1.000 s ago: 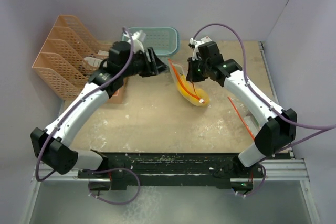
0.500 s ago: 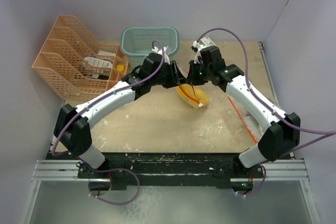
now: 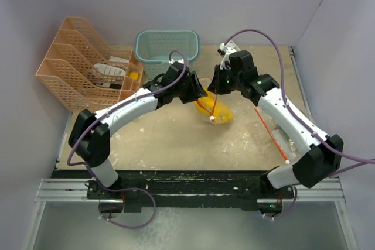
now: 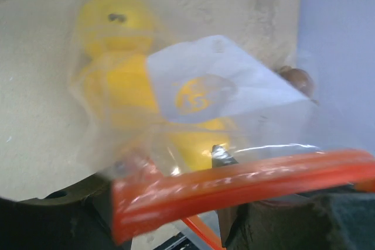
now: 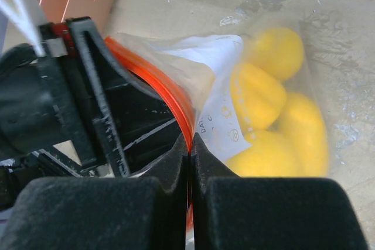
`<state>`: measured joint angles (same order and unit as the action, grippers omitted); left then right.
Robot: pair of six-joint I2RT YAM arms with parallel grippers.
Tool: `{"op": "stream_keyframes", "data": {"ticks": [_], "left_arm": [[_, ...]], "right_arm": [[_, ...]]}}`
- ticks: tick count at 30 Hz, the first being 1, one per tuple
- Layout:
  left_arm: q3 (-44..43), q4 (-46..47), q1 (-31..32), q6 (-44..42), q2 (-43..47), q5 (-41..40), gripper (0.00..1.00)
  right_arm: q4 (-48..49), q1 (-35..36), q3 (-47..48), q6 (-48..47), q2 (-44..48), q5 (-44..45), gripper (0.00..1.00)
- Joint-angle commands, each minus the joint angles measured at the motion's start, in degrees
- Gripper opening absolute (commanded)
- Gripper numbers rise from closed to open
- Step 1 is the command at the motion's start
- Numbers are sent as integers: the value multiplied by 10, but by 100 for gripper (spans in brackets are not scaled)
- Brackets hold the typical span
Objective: Open the zip-top bag and remove the fake food
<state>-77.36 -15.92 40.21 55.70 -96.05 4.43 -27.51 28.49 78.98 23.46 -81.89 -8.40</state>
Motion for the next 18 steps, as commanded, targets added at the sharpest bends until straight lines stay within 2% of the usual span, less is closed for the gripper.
{"op": "stream_keyframes", "data": {"ticks": [1, 7, 13, 18], "left_arm": [[-40, -88, 1, 32, -14, -35, 54], [-79, -208, 1, 37, -32, -49, 54], [-43, -252, 1, 70, -23, -56, 47], [7, -260, 1, 91, -2, -57, 46]], "right_arm": [[26, 2, -10, 0, 38, -1, 0], [64, 2, -45, 4, 57, -16, 0], [77, 2, -42, -4, 65, -8, 0], [68, 2, -42, -12, 69, -3, 0]]}}
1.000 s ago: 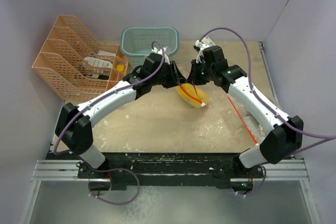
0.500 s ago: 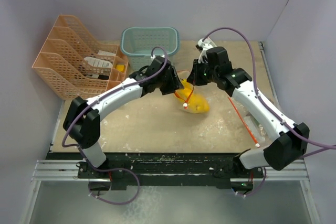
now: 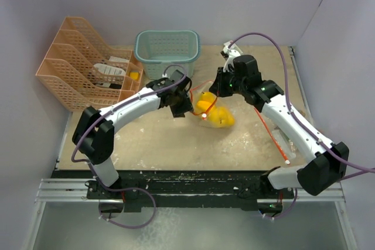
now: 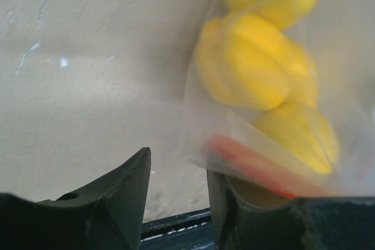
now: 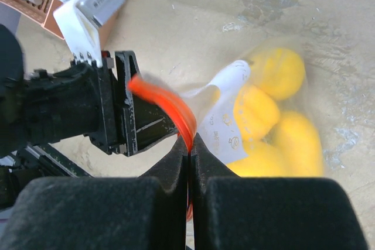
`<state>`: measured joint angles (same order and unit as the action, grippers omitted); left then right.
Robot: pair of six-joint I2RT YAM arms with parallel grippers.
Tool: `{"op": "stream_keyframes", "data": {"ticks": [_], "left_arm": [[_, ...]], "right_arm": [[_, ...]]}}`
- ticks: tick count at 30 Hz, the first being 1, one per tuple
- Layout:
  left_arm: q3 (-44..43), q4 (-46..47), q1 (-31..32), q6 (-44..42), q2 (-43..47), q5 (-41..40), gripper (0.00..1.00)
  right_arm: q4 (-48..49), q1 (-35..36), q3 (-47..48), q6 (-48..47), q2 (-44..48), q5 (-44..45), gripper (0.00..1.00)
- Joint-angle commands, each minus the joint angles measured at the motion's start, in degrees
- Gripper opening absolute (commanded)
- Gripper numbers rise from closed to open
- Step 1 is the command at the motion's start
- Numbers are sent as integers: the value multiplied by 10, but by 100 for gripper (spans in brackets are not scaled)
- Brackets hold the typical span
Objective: Open the zip-top bag and remove the fake food
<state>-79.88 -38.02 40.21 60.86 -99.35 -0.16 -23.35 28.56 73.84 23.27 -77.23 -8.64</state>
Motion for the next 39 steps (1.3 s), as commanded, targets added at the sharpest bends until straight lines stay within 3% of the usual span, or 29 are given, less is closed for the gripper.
{"op": "stream_keyframes", "data": {"ticks": [1, 10, 20, 25, 33, 39], "left_arm": [[34, -44, 1, 40, 32, -11, 46], [30, -65, 6, 37, 76, -24, 46], [-124, -131, 52, 1, 83, -33, 40], [-111, -58, 63, -1, 76, -5, 25], [-143, 20, 63, -49, -8, 20, 14], [-182, 29, 62, -81, -65, 14, 15]], "right_arm": [[28, 1, 4, -9, 25, 0, 0], [41, 2, -13, -12, 28, 6, 0], [43, 2, -11, -12, 15, -7, 0], [42, 2, -8, -9, 17, -8, 0], [39, 1, -16, -8, 35, -28, 0], [58, 2, -47, 0, 65, -56, 0]]}}
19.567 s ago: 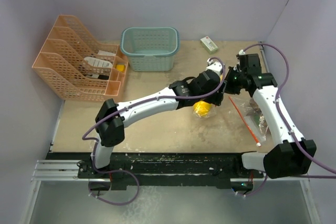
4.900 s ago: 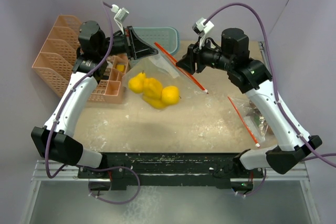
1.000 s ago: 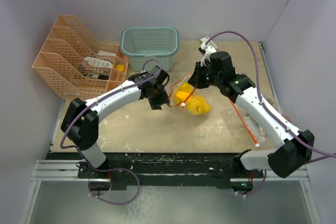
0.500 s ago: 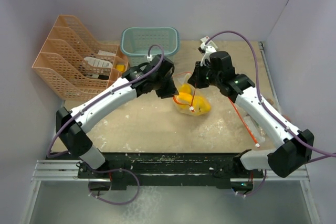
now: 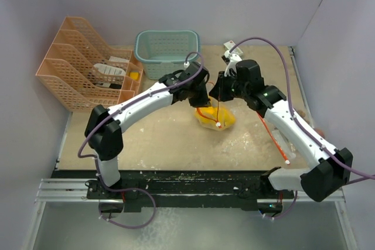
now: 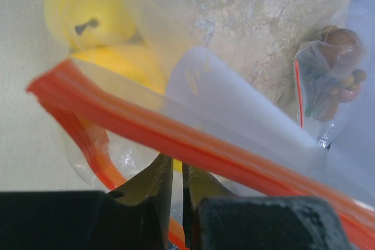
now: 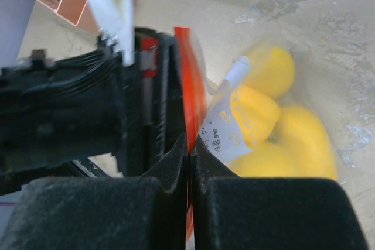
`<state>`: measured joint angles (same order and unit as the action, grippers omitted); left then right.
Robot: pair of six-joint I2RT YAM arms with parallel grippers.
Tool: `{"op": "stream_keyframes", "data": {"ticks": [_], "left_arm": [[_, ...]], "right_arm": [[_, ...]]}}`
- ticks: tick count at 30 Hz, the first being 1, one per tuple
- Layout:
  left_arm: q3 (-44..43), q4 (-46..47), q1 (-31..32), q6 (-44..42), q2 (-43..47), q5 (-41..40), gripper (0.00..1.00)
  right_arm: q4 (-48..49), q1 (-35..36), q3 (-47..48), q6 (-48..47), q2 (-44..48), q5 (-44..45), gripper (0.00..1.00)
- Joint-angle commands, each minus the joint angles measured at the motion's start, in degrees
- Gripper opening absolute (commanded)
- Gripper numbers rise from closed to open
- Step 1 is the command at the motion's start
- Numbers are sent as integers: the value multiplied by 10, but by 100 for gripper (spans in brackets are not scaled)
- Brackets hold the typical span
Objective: Open the zip-top bag and remove the fake food
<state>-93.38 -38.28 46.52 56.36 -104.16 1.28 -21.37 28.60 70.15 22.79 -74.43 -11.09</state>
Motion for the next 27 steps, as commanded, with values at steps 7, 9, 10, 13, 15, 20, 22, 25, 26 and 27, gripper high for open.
{"op": "stream_keyframes", "data": {"ticks": [7, 9, 10, 13, 15, 20, 22, 25, 26, 27], "left_arm": [[-13, 114, 0, -47, -39, 39, 25], [4, 138, 1, -46, -40, 57, 30], [13, 143, 3, -46, -39, 60, 32], [40, 159, 12, -46, -37, 65, 38], [60, 176, 19, -49, -32, 74, 40], [117, 211, 37, -59, -12, 100, 43], [139, 222, 41, -56, -1, 114, 51], [168, 233, 47, -56, 13, 131, 64], [176, 240, 48, -58, 22, 134, 69], [186, 248, 48, -60, 28, 137, 74]], "right_arm": [[41, 1, -17, 3, 44, -34, 0], [41, 1, -17, 3, 43, -34, 0], [42, 1, -17, 3, 42, -35, 0], [47, 1, -19, 4, 40, -38, 0], [50, 1, -21, 5, 36, -41, 0], [52, 1, -32, 3, 36, -39, 0], [52, 1, -39, 2, 38, -40, 0], [54, 1, -51, 1, 38, -43, 0], [55, 1, -54, 1, 38, -42, 0], [54, 1, -55, 0, 38, -40, 0]]}}
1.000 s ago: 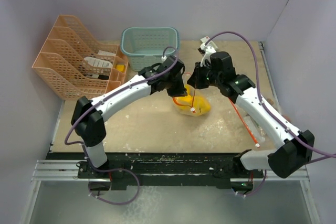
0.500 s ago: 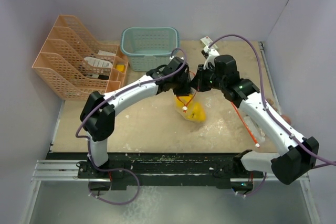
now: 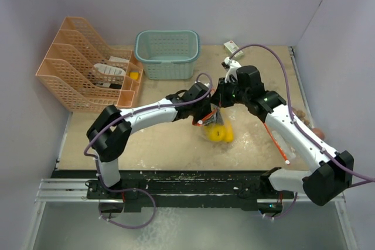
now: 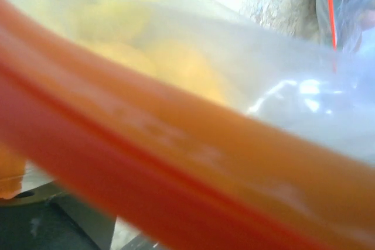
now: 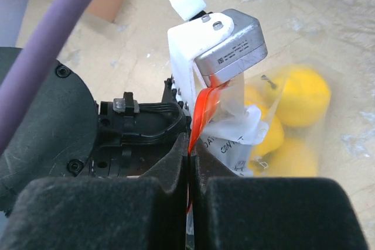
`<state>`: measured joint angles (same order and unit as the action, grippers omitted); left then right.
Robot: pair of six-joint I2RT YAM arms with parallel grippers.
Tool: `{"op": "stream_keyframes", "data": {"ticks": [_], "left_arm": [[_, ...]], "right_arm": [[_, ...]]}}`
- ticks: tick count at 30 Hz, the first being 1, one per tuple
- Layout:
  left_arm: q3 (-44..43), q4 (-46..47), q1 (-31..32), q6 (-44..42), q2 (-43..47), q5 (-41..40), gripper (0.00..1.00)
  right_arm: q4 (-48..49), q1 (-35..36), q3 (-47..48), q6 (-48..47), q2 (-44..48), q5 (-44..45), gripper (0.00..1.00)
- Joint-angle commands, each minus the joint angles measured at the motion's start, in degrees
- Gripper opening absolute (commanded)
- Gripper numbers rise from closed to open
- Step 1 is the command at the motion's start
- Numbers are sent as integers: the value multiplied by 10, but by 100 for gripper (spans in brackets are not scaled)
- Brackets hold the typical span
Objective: Open the zip-top bag and remove the fake food
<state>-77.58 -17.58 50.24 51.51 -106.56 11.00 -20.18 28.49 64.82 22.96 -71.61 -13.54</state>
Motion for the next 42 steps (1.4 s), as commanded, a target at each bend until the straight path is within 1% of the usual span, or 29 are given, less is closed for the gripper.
{"op": "stream_keyframes", "data": {"ticks": [1, 3, 5, 10, 15, 18, 20, 23, 25, 30, 33, 35, 39, 42], "left_arm": [[37, 46, 11, -14, 58, 41, 78], [49, 52, 11, -21, 68, 40, 85], [58, 64, 11, -31, 75, 50, 88], [89, 126, 15, -43, 86, 101, 90], [102, 140, 26, -81, 88, 137, 90], [108, 140, 32, -100, 80, 163, 86], [109, 140, 37, -108, 74, 176, 76], [112, 142, 41, -106, 70, 177, 56], [110, 140, 42, -107, 74, 173, 49], [80, 95, 39, -120, 95, 157, 46], [47, 48, 34, -127, 107, 146, 46], [30, 11, 27, -129, 116, 124, 46], [15, -67, -15, -112, 137, 61, 46], [-5, -106, -41, -121, 151, 25, 46]], "right_arm": [[41, 2, -2, -3, 11, -11, 0], [39, 2, -3, -4, 16, -12, 0], [41, 2, -7, 2, 22, -3, 0], [33, 2, -15, 4, 25, 5, 0], [38, 2, -21, 11, 18, 0, 0], [39, 2, -20, 11, 14, 2, 0], [39, 2, -20, 12, 11, 1, 0], [39, 2, -20, 12, 9, 1, 0], [36, 1, -20, 12, 8, 6, 0], [18, -1, -22, 2, 4, 25, 0], [15, -3, -26, -1, 0, 31, 0], [13, -3, -28, -3, -3, 37, 0], [7, -3, -27, -13, 5, 60, 0], [7, -3, -32, -23, 19, 74, 0]]}}
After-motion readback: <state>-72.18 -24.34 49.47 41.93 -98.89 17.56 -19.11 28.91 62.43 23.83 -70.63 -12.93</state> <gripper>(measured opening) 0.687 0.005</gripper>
